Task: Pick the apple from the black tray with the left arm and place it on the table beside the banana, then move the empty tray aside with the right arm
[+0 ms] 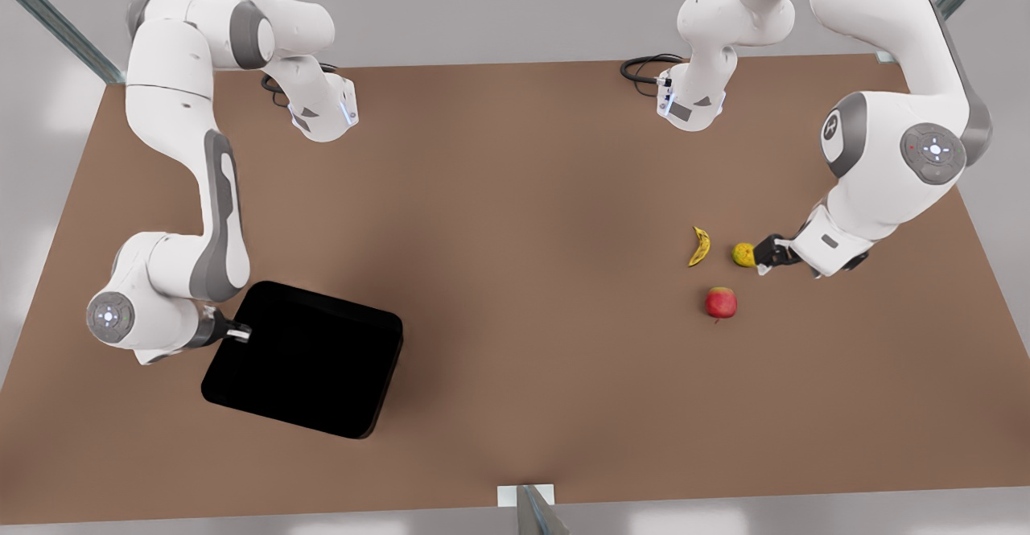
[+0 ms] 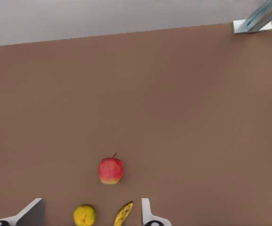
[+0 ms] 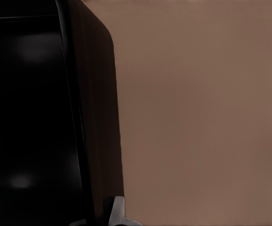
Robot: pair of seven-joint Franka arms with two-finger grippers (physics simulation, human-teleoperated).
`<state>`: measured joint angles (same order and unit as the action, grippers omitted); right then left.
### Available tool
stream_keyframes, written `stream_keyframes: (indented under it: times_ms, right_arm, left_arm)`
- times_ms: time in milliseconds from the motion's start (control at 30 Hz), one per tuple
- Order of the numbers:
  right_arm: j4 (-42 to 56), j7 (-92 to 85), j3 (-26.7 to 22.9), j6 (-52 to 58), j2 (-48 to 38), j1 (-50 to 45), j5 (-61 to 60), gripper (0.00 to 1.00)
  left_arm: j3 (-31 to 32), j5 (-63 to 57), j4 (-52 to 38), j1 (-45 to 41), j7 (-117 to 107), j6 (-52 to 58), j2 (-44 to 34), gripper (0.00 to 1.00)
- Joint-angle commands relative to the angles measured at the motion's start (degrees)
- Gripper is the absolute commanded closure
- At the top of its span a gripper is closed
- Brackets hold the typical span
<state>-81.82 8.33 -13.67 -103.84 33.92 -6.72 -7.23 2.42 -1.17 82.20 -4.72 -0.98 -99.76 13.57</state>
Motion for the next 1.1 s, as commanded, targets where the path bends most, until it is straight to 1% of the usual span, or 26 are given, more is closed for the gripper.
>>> stream_keyframes:
  times_ms: [0, 133, 300, 367, 400, 433, 467, 500, 533, 567, 633, 667, 700, 767, 800, 833, 867, 900, 933, 967, 1000, 1033, 1067]
  right_arm:
    - [2.5, -44.7, -1.2, 0.1, 2.8, 0.6, 0.6, 0.9]
    - [6.0, -47.3, -1.0, -3.6, 6.4, 0.8, 0.8, 0.92]
    - [6.1, -46.9, -1.1, -10.9, 11.4, 1.7, 0.7, 0.92]
    - [6.1, -46.5, -1.1, -11.2, 12.7, 1.7, 0.7, 0.92]
    - [6.1, -46.3, -1.2, -11.2, 13.0, 1.7, 0.6, 0.91]
    - [6.2, -46.3, -1.2, -11.3, 13.5, 1.7, 0.6, 0.89]
    - [6.2, -46.2, -1.2, -12.7, 13.5, 1.7, 0.6, 0.81]
    - [6.2, -46.1, -1.2, -13.0, 13.8, 1.8, 0.6, 0.65]
    - [6.1, -44.9, -1.2, -13.2, 13.8, 1.8, 0.5, 0.32]
    - [6.2, -42.3, -1.2, -13.2, 13.7, 1.7, -0.6, 0.02]
    - [6.2, -42.6, -0.8, -12.4, 11.4, 1.6, -0.9, 0.0]
    - [6.2, -42.6, 0.0, -9.3, 7.7, 1.7, -1.0, 0.0]
    - [6.1, -42.7, 0.6, -7.3, 2.7, 1.6, -4.3, 0.0]
    - [6.1, -41.7, 3.9, -0.2, -5.6, 1.4, -3.2, 0.0]
    - [6.1, -32.7, 9.2, 4.6, -10.1, 1.4, 3.4, 0.0]
    - [5.9, -18.0, 15.6, 12.0, -12.5, 1.8, 7.3, 0.0]
    - [5.4, -13.7, 19.3, 12.8, -12.1, 4.9, 8.4, 0.0]
    - [5.3, -13.9, 20.1, 12.8, -12.0, 6.3, 8.9, 0.0]
    - [5.3, -15.3, 23.8, 13.0, -12.1, 9.8, 11.5, 0.0]
    - [5.4, -15.4, 24.9, 13.8, -12.4, 11.3, 12.6, 0.0]
    - [5.4, -19.7, 24.9, 13.2, -12.3, 13.2, 13.0, 0.0]
    - [5.4, -20.5, 24.0, 13.0, -12.0, 13.0, 15.3, 0.0]
    - [5.4, -20.4, 24.1, 13.1, -12.1, 13.0, 15.1, 0.0]
  left_arm:
    - [0.0, -1.2, -0.5, -0.1, 5.4, -3.0, 0.2, 0.0]
    - [0.0, -1.4, -0.6, 0.0, 5.5, -3.1, 0.5, 0.0]
    - [0.1, -1.5, -0.6, 0.0, 5.3, -3.0, 0.8, 0.0]
    - [0.1, -3.0, -0.9, 0.0, 5.3, -3.0, 0.8, 0.0]
    - [0.1, -2.9, -0.9, -0.1, 5.2, -3.0, 0.8, 0.0]
    - [0.1, -2.9, -1.0, 0.0, 5.3, -3.0, 0.8, 0.0]
    - [0.1, -2.9, -1.0, -0.1, 5.3, -3.0, 0.8, 0.0]
    - [0.1, -2.9, -1.0, -0.1, 5.2, -3.0, 0.8, 0.0]
    - [0.2, -2.9, -0.9, -0.1, 4.6, -3.0, 0.8, 0.0]
    - [0.2, -2.9, -1.0, -0.1, 4.6, -3.0, 0.8, 0.0]
    - [0.2, -2.9, -0.9, -0.1, 3.8, -3.0, 0.8, 0.0]
    - [0.2, -2.9, -1.0, -0.1, 3.8, -3.0, 0.8, 0.0]
    - [0.2, -2.9, -0.9, -0.1, 3.8, -3.0, 0.8, 0.0]
    - [0.2, -3.0, -1.0, -0.1, 3.8, -3.0, 0.8, 0.0]
    - [0.2, -3.0, -1.0, -0.1, 3.8, -3.0, 0.8, 0.0]
    - [0.2, -2.9, -1.0, -0.1, 3.7, -3.0, 0.8, 0.0]
    - [0.2, -2.8, -1.0, -0.1, 3.7, -3.0, 0.8, 0.0]
    - [0.2, -2.8, -1.0, -0.1, 3.7, -3.0, 0.8, 0.0]
    - [0.2, -2.9, -1.0, -0.1, 3.7, -3.0, 0.8, 0.0]
    - [0.2, -2.8, -1.0, -0.1, 3.2, -3.0, 0.8, 0.0]
    - [0.3, -2.8, -1.0, -0.2, 3.2, -3.0, 0.8, 0.0]
    - [0.3, -2.9, -1.0, -0.2, 2.5, -3.0, 0.8, 0.0]
    - [0.3, -2.8, -1.0, -0.3, 2.4, -3.0, 0.9, 0.0]
